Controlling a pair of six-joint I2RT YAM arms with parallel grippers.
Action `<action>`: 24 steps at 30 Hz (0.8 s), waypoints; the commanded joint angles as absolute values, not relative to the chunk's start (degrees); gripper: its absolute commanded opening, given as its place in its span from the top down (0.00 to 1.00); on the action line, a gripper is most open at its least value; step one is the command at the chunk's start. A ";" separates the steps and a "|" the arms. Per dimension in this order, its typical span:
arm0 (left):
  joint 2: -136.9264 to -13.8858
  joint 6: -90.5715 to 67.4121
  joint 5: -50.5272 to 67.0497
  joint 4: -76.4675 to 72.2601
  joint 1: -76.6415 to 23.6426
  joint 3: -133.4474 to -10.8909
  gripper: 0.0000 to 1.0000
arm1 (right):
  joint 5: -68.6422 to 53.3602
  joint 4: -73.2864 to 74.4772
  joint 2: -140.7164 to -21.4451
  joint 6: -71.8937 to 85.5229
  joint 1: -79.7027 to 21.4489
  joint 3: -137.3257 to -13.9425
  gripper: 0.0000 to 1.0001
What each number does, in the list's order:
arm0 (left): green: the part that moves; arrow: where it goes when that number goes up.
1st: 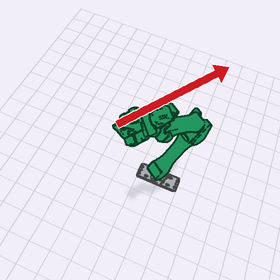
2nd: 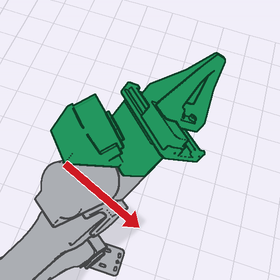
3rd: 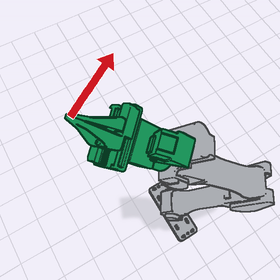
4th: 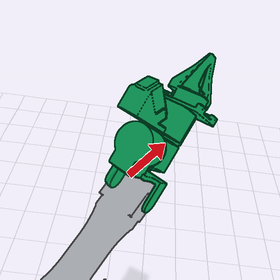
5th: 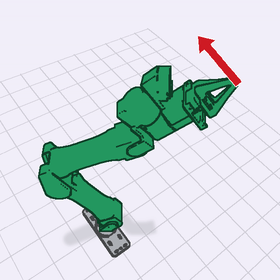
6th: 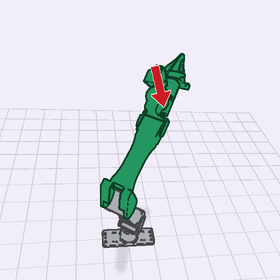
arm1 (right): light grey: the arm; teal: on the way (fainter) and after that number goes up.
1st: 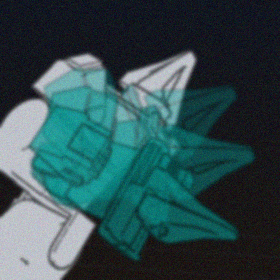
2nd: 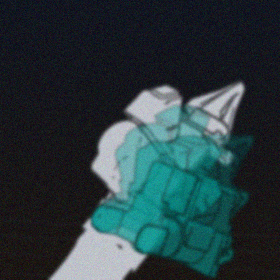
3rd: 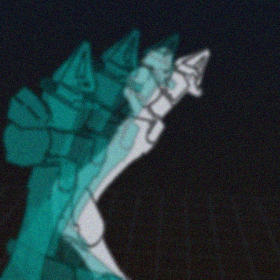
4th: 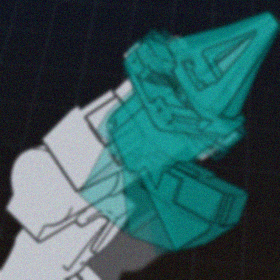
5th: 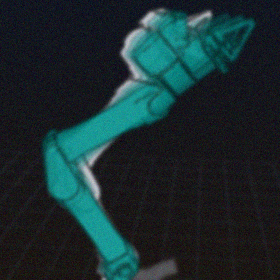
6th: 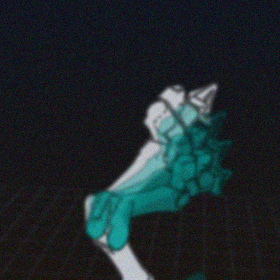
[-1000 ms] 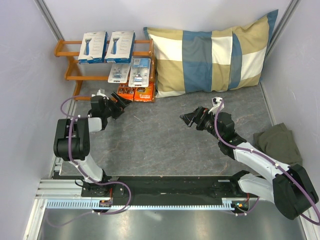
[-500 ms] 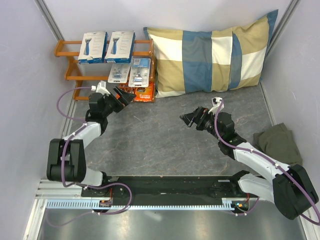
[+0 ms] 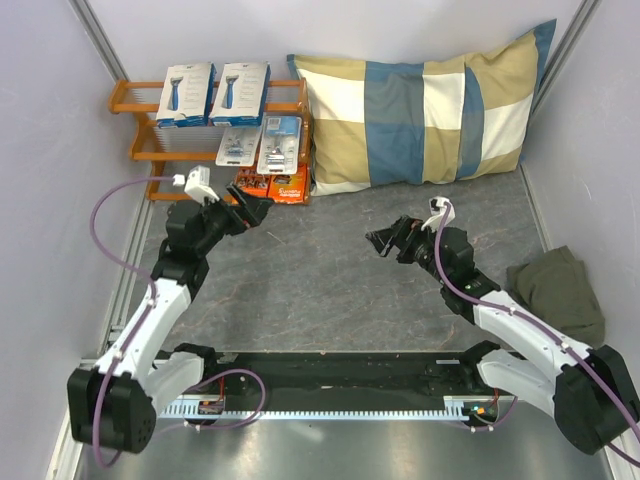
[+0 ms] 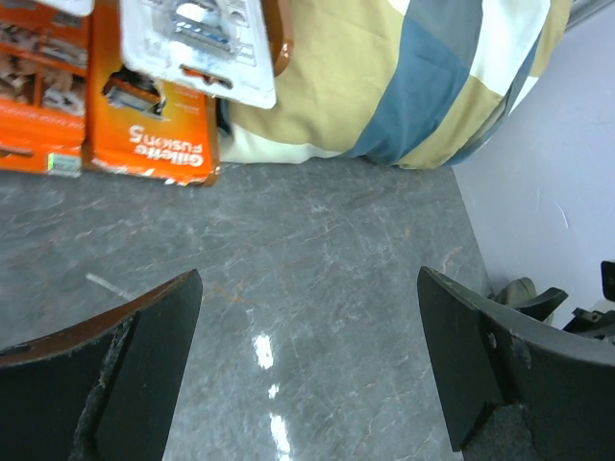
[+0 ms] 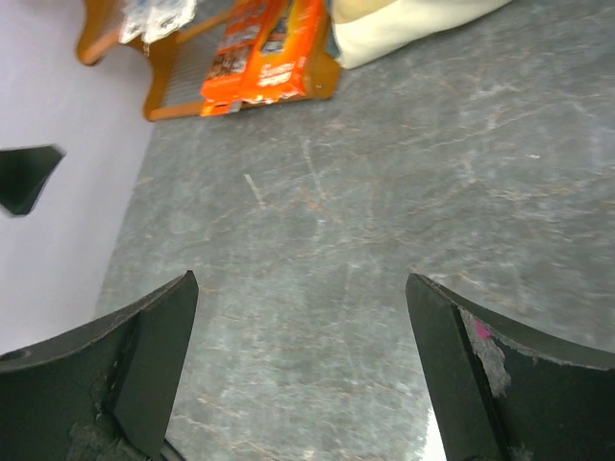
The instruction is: Place and organize the shaving razors onto the shelf
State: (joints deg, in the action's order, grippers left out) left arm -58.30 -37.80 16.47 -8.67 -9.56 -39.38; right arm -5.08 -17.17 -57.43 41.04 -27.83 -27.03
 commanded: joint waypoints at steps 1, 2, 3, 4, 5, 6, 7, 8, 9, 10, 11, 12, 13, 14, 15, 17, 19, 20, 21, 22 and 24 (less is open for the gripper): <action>-52.04 -35.15 12.04 1.82 -9.93 -36.04 0.00 | -1.14 -12.92 -55.20 37.71 -27.60 -28.39 0.02; -51.25 -35.16 12.04 3.24 -9.93 -35.51 0.00 | -0.71 -11.96 -55.02 37.44 -27.60 -28.30 0.02; -50.54 -35.24 11.95 4.56 -9.93 -35.25 0.00 | -0.36 -11.43 -54.93 37.27 -27.60 -28.21 0.02; -49.41 -35.07 12.21 6.31 -9.93 -34.90 0.00 | -0.35 -10.82 -54.76 36.92 -27.60 -28.04 0.02; -48.87 -35.07 11.87 7.37 -9.93 -34.37 0.00 | -0.35 -9.94 -54.41 36.83 -27.60 -27.86 0.02; -48.52 -35.24 11.78 8.25 -9.93 -34.10 0.00 | -0.35 -9.58 -54.23 36.91 -27.60 -27.51 0.02; -47.82 -35.24 11.52 9.13 -9.93 -33.84 0.00 | 0.87 -9.32 -53.97 37.00 -27.60 -26.64 0.02; -47.46 -35.59 11.25 10.71 -9.93 -33.14 0.00 | 1.14 -8.79 -53.36 37.18 -27.60 -26.20 0.02; -47.20 -35.94 11.34 10.98 -9.93 -32.70 0.00 | 1.49 -8.44 -52.91 37.18 -27.60 -25.76 0.02; -46.68 -36.03 11.69 11.25 -9.93 -31.83 0.00 | 2.19 -7.48 -52.13 37.44 -27.60 -24.97 0.02; -46.41 -36.04 11.78 11.86 -9.93 -31.47 0.00 | 2.46 -6.95 -51.86 37.35 -27.51 -24.70 0.02; -46.15 -36.12 11.86 12.39 -9.84 -31.03 0.00 | 2.72 -6.25 -51.42 37.35 -27.60 -24.52 0.02; -45.88 -35.95 11.69 12.74 -9.93 -30.68 0.00 | 3.42 -5.02 -50.98 37.27 -27.60 -24.26 0.02; -45.44 -35.86 11.60 13.18 -9.93 -29.98 0.00 | 3.78 -4.31 -50.19 36.92 -27.60 -24.17 0.02; -45.27 -35.95 11.51 14.05 -9.84 -29.62 0.00 | 4.30 -3.70 -49.84 36.74 -27.60 -24.08 0.02; -44.39 -35.60 11.25 14.68 -9.84 -28.74 0.00 | 6.05 -1.50 -48.70 36.30 -27.60 -23.91 0.02; -43.51 -35.60 10.46 15.99 -9.84 -28.13 0.00 | 7.11 -0.18 -47.91 35.77 -27.60 -23.91 0.02; -43.24 -35.42 10.37 16.17 -9.84 -27.95 0.00 | 7.73 1.39 -47.64 35.42 -27.51 -23.91 0.02; -42.29 -35.42 10.28 16.69 -9.93 -27.78 0.00 | 8.17 2.02 -47.38 35.07 -27.51 -23.82 0.02; -41.93 -35.51 10.02 16.79 -9.93 -27.43 0.00 | 8.61 3.15 -47.03 34.98 -27.51 -23.73 0.02; -40.79 -35.42 9.67 17.22 -9.84 -27.07 0.00 | 9.92 4.30 -46.50 34.46 -27.51 -23.73 0.02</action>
